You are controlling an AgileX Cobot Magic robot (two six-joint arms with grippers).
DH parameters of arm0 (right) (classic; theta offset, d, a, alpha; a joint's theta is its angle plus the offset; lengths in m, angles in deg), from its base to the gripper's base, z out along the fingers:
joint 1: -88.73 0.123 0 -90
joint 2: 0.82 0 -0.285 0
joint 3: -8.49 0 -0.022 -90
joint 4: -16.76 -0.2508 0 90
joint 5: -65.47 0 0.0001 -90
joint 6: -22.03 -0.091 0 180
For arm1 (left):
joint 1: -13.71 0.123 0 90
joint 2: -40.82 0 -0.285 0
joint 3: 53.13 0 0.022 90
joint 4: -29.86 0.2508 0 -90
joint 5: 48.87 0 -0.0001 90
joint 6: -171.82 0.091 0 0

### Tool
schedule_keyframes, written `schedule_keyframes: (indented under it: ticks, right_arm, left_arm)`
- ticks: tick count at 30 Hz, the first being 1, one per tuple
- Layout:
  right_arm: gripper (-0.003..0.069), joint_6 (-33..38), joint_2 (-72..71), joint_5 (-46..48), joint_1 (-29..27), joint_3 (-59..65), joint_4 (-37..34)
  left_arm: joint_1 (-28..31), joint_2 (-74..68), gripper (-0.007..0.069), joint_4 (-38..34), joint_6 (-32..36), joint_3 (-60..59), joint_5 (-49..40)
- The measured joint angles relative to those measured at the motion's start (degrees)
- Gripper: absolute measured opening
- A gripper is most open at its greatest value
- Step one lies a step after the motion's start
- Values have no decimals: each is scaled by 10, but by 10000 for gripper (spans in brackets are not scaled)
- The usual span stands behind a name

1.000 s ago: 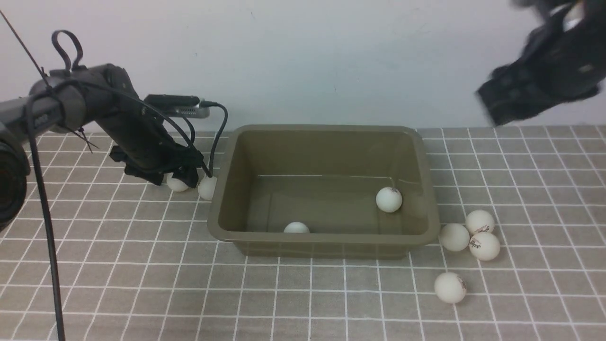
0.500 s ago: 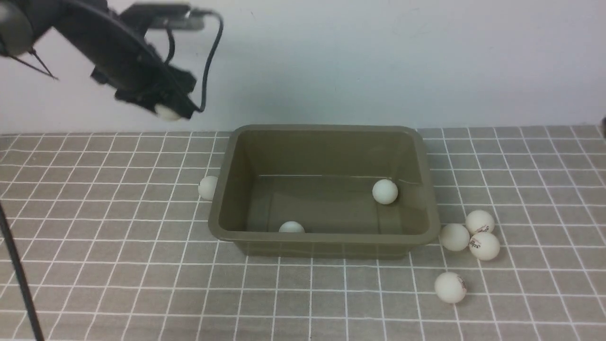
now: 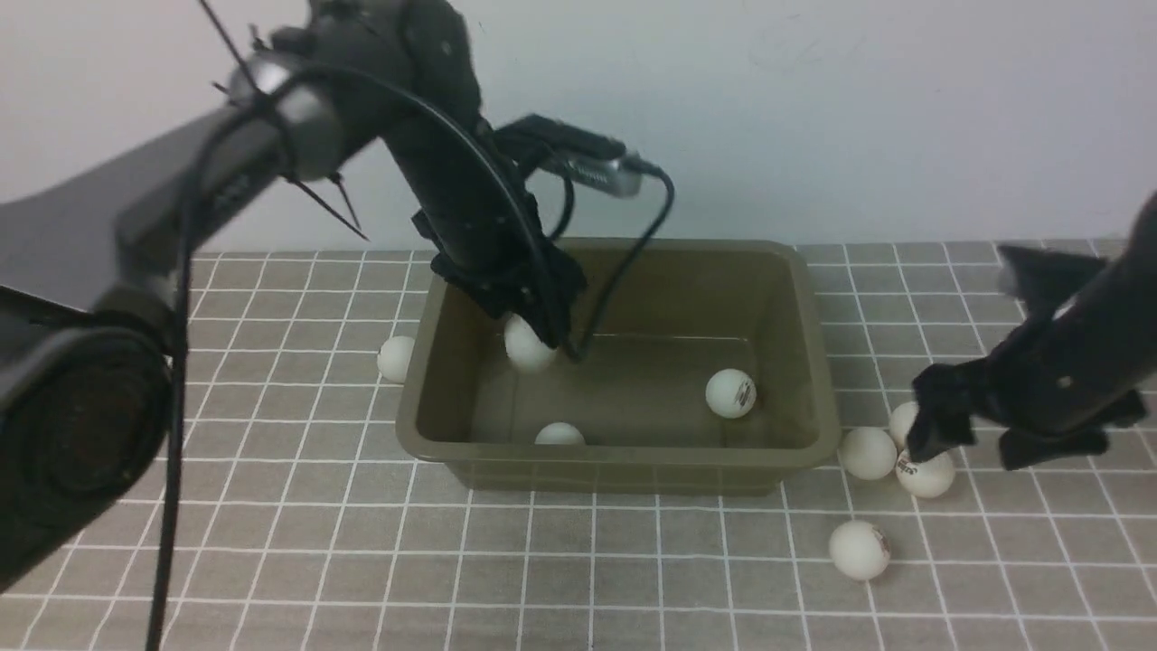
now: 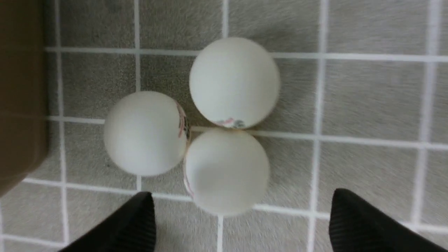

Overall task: Put the table tennis balls into the box on the grey coffee tablecloth.
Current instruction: 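Drop the ball into the bin, then reach for and grasp a ping pong ball on the table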

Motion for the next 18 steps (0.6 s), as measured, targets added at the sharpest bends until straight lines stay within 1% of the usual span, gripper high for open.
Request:
schedule_keyframes:
  ticks: [1, 2, 3, 4, 5, 6, 7, 8, 9, 11, 13, 14, 16, 17, 18]
  right_arm:
    - [614, 0, 2, -1, 0, 0, 1]
    - [616, -1, 19, -8, 2, 0, 2]
    - [610, -1, 29, -15, 2, 0, 4]
    - [599, -1, 34, -21, 2, 0, 5]
    - [580, -1, 40, -26, 3, 0, 7]
    - [573, -1, 40, -27, 2, 0, 7]
    - [532, -1, 43, -33, 2, 0, 7]
    - [406, 0, 44, -39, 2, 0, 9]
    - [340, 1, 44, -40, 2, -2, 11]
    - [362, 2, 44, -32, 2, -9, 16]
    - [365, 2, 37, 2, 0, -14, 24]
    - [366, 2, 26, 19, 0, -14, 26]
    - [366, 2, -2, 55, -1, -14, 26]
    - [365, 2, -32, 68, -1, -15, 23]
    - [365, 2, -38, 69, -1, -16, 22]
  left_arm:
    - [-1, 0, 561, 3, -4, 0, 0]
    - [-2, -1, 603, 26, -23, 2, 0]
    - [-2, -1, 608, 42, -36, 9, -2]
    - [-1, 1, 598, 51, -48, 15, -3]
    - [2, 3, 572, 58, -55, 22, -3]
    - [2, 3, 572, 58, -57, 22, -3]
    - [6, 6, 502, 64, -66, 33, -3]
    - [15, 16, 335, 67, -72, 50, -4]
    - [22, 24, 223, 69, -72, 59, -4]
    - [37, 45, 85, 70, -72, 68, -4]
    - [56, 69, 27, 70, -75, 71, -5]
    - [69, 86, 12, 70, -75, 71, -4]
    - [90, 104, 0, 68, -77, 71, -6]
    - [112, 118, -5, 64, -80, 67, -8]
    - [119, 123, -5, 63, -80, 66, -8]
